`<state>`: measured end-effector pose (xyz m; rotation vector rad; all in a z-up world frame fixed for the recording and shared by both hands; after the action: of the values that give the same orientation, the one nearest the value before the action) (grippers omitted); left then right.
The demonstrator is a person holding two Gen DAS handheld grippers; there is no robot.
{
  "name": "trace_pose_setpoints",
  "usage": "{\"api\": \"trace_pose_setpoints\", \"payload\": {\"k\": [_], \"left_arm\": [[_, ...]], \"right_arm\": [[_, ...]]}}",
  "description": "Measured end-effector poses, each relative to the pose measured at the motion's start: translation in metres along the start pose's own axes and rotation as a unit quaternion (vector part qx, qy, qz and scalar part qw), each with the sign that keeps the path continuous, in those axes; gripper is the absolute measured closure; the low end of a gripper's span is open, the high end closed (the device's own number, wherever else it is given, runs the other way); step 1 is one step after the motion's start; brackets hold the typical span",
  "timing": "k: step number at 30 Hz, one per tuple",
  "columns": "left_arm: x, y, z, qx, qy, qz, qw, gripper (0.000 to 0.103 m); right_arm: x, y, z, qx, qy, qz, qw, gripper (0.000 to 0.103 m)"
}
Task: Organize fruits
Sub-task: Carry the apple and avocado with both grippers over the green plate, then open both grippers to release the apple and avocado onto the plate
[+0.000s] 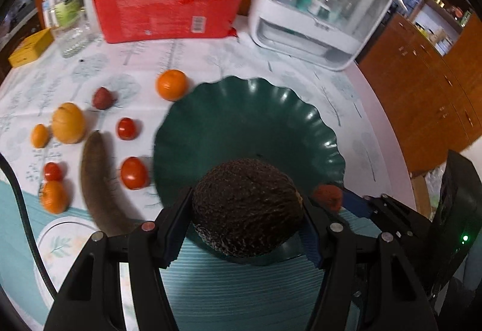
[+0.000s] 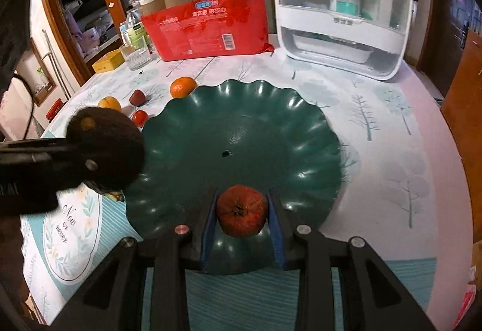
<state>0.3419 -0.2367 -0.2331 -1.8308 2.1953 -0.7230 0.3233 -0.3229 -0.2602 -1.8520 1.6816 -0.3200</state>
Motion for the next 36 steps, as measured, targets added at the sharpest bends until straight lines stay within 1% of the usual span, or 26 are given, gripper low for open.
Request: {"api": "trace_pose_setpoints", "payload": {"k": [3, 6, 12, 13, 14, 15, 16, 17, 18, 19, 25, 29, 32, 36], "left_arm": [[0.004, 0.002, 0.013, -0.009, 0.006, 0.008, 0.9999, 0.040], [0.003, 0.005, 0.023, -0.021, 0.008, 0.005, 0.9997, 0.040], [0.001, 0.009, 0.034, -0.035, 0.009, 0.001, 0.9993, 0.040], [0.000, 0.008, 0.034, -0.033, 0.008, -0.003, 0.9994, 0.040], [-0.001, 0.007, 0.032, -0.027, 0.009, -0.006, 0.9996, 0.039], [0.000, 0.005, 0.029, -0.018, 0.018, -0.006, 0.9997, 0.034], [0.001, 0.003, 0.026, -0.013, 0.023, -0.004, 0.9996, 0.032], [0.001, 0.002, 0.024, -0.011, 0.019, 0.000, 0.9998, 0.030], [0.000, 0.001, 0.022, -0.009, 0.014, 0.005, 0.9999, 0.028], [0.000, 0.000, 0.020, -0.008, 0.012, 0.005, 0.9999, 0.028], [-0.011, 0.000, 0.003, 0.002, 0.003, -0.021, 0.9998, 0.028], [-0.018, 0.004, -0.010, 0.001, -0.002, -0.043, 0.9991, 0.027], [-0.023, 0.011, -0.022, 0.007, 0.001, -0.058, 0.9983, 0.027], [-0.026, 0.021, -0.041, 0.018, -0.004, -0.053, 0.9985, 0.027]], "right_arm": [[0.000, 0.001, 0.006, -0.004, -0.005, 0.001, 1.000, 0.071], [0.002, 0.003, 0.013, -0.012, -0.007, 0.008, 1.000, 0.071], [0.010, 0.006, 0.018, -0.017, 0.000, 0.024, 1.000, 0.070], [0.011, 0.006, 0.019, -0.020, 0.001, 0.026, 0.999, 0.070], [0.013, 0.007, 0.021, -0.026, 0.003, 0.030, 0.999, 0.070], [0.013, 0.008, 0.022, -0.032, 0.002, 0.032, 0.999, 0.068], [0.013, 0.009, 0.022, -0.036, 0.001, 0.034, 0.999, 0.067], [0.014, 0.009, 0.023, -0.039, 0.003, 0.036, 0.999, 0.066], [0.015, 0.010, 0.022, -0.039, 0.006, 0.037, 0.999, 0.061], [0.016, 0.010, 0.022, -0.038, 0.011, 0.038, 0.998, 0.058], [0.020, 0.009, 0.009, -0.029, 0.024, 0.048, 0.998, 0.043], [0.022, 0.008, -0.004, -0.020, 0.030, 0.055, 0.998, 0.041], [0.020, 0.008, -0.016, -0.013, 0.031, 0.057, 0.998, 0.041], [0.014, 0.012, -0.034, -0.002, 0.032, 0.053, 0.998, 0.041]]}}
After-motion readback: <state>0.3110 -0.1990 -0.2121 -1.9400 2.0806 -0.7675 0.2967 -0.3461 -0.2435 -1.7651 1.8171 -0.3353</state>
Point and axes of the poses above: each gripper's, at about its wrist camera, not at the fingertips, and z roughly the way its jaws point, x to its right, y to its underside, the point moved 8 cm from there along z, roughly the way its jaws point, and after that the axes turned 8 degrees about z, right-handed, at the moved point
